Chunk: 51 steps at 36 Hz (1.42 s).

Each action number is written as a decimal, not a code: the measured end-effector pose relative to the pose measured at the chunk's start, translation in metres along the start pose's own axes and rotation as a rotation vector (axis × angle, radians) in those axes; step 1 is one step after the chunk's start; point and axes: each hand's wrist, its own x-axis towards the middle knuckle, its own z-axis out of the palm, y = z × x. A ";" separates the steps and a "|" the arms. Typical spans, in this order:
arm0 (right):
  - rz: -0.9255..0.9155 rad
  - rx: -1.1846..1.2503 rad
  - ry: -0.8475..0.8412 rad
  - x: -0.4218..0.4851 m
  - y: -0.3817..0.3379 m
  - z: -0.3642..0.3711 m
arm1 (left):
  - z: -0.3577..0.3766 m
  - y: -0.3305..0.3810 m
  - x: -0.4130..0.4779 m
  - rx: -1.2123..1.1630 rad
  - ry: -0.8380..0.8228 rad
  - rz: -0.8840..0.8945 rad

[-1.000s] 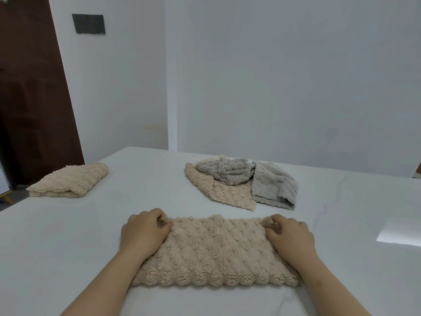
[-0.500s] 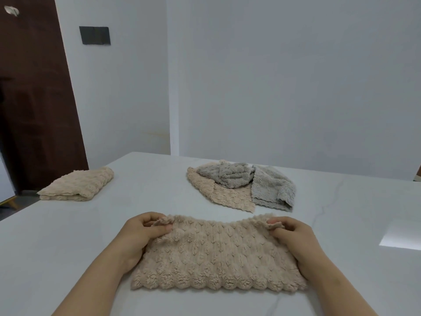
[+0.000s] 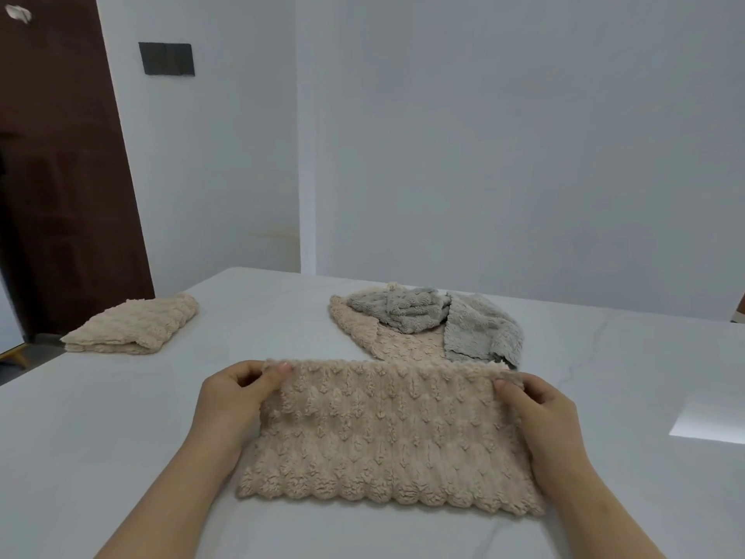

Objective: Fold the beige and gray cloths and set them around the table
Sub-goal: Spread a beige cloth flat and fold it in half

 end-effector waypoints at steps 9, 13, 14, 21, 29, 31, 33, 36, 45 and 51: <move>-0.122 -0.011 0.067 -0.002 -0.008 0.002 | 0.004 0.007 -0.005 -0.065 0.068 0.086; -0.150 -0.040 0.067 -0.003 -0.011 0.003 | 0.003 0.008 -0.006 -0.047 0.065 0.121; -0.154 -0.053 0.066 -0.003 -0.011 0.003 | 0.003 0.007 -0.006 -0.039 0.061 0.126; -0.180 -0.128 0.105 0.000 -0.011 0.001 | 0.006 0.003 -0.004 0.012 0.020 0.168; -0.080 -0.263 0.059 0.003 -0.003 0.000 | 0.009 -0.005 0.001 0.424 -0.307 0.101; -0.030 -0.343 0.032 0.003 -0.001 0.000 | 0.008 -0.007 0.000 0.616 -0.348 0.156; 0.015 -0.421 0.009 0.003 0.001 0.000 | 0.008 -0.006 -0.005 0.761 -0.395 0.225; 0.058 -0.508 -0.019 0.000 0.001 0.001 | 0.011 -0.003 -0.012 0.850 -0.511 0.252; 0.200 -0.833 -0.095 -0.016 -0.015 -0.009 | 0.022 -0.011 -0.024 1.387 -0.659 0.203; 0.181 -0.769 -0.254 -0.028 -0.014 -0.021 | 0.025 -0.006 -0.032 1.479 -0.509 0.426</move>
